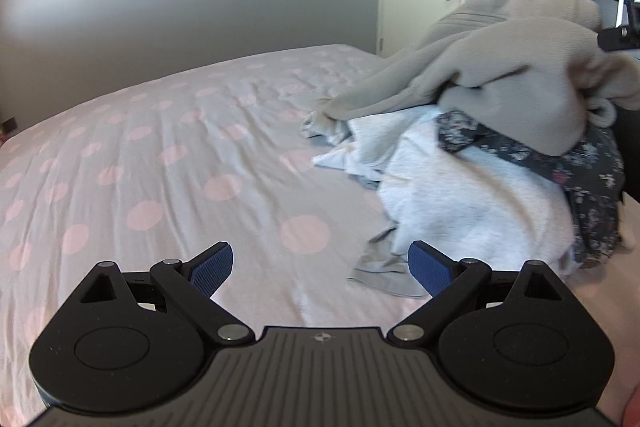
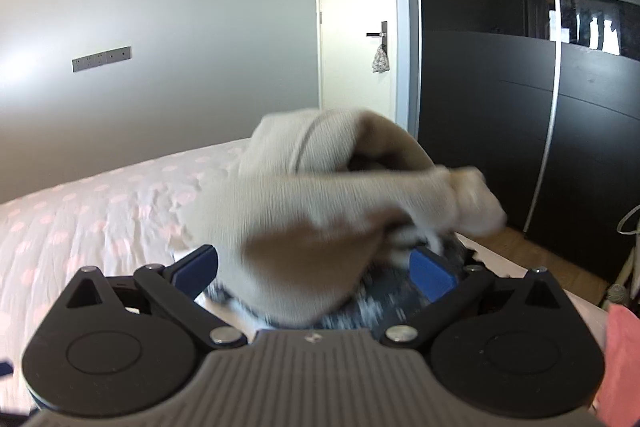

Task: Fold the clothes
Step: 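Grasp the beige fleece hoodie with the right tool and pull it off the pile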

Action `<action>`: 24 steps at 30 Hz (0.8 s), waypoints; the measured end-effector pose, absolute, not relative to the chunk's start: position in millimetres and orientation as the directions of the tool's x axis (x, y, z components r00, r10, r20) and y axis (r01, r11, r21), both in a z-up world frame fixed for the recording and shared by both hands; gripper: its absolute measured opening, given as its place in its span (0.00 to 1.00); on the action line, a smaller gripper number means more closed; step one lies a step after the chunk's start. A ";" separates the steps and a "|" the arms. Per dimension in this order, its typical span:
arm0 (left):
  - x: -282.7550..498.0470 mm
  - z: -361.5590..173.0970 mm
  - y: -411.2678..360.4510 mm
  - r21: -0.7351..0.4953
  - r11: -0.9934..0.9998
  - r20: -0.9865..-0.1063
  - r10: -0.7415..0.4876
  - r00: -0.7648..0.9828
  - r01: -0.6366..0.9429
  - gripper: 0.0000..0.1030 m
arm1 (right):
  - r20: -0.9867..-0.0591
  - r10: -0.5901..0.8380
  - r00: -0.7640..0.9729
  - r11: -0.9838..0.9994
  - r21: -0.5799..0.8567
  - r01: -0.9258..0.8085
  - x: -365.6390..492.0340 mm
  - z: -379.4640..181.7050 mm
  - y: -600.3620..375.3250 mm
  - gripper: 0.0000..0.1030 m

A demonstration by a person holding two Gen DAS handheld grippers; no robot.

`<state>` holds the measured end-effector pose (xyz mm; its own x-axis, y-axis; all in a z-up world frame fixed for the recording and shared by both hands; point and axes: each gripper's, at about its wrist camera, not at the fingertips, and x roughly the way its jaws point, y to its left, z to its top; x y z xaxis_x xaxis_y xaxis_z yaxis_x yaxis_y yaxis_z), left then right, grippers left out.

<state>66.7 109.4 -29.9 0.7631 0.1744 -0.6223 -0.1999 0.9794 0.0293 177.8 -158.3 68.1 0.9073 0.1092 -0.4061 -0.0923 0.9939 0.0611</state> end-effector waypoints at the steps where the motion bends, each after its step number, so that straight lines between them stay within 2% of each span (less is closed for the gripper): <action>1: 66.3 -30.6 116.1 0.034 0.976 -0.625 0.189 0.758 -0.215 0.93 | -0.413 0.111 0.904 0.993 0.070 -0.090 189.8 70.9 -156.9 1.00; 4: 63.0 -33.1 137.3 0.053 0.961 -0.629 0.243 0.739 -0.272 0.93 | -0.421 0.119 0.899 0.992 0.087 -0.091 223.7 78.0 -151.5 1.00; 12: 45.0 -45.1 194.7 0.049 0.915 -0.661 0.330 0.674 -0.400 0.93 | -0.431 0.021 0.902 0.995 -0.078 -0.060 285.2 77.0 -115.7 0.98; 15: 39.9 -46.0 210.3 0.056 0.902 -0.665 0.353 0.658 -0.428 0.93 | -0.457 0.012 0.889 0.989 -0.124 -0.077 297.4 75.7 -102.2 0.82; 16: 37.5 -45.5 214.5 0.057 0.898 -0.665 0.360 0.654 -0.436 0.93 | -0.461 0.013 0.887 0.989 -0.126 -0.080 297.4 76.1 -99.4 0.69; 17: 35.4 -45.1 218.7 0.057 0.896 -0.666 0.363 0.652 -0.441 0.93 | -0.462 0.017 0.887 0.988 -0.129 -0.086 295.5 77.2 -96.3 0.61; 19: 30.7 -45.0 227.2 0.060 0.891 -0.667 0.372 0.646 -0.451 0.93 | -0.469 0.029 0.882 0.986 -0.131 -0.102 290.7 79.3 -90.4 0.50; 24: 18.1 -44.5 254.0 0.067 0.874 -0.655 0.403 0.639 -0.482 0.93 | -0.486 0.115 0.866 0.969 -0.139 -0.206 258.5 80.8 -63.0 0.38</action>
<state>18.1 254.0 -44.5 0.6395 0.4029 -0.6548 -0.4822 0.8735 0.0666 258.5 -63.0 80.8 0.8665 0.1146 -0.4859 -0.2059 0.9687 -0.1387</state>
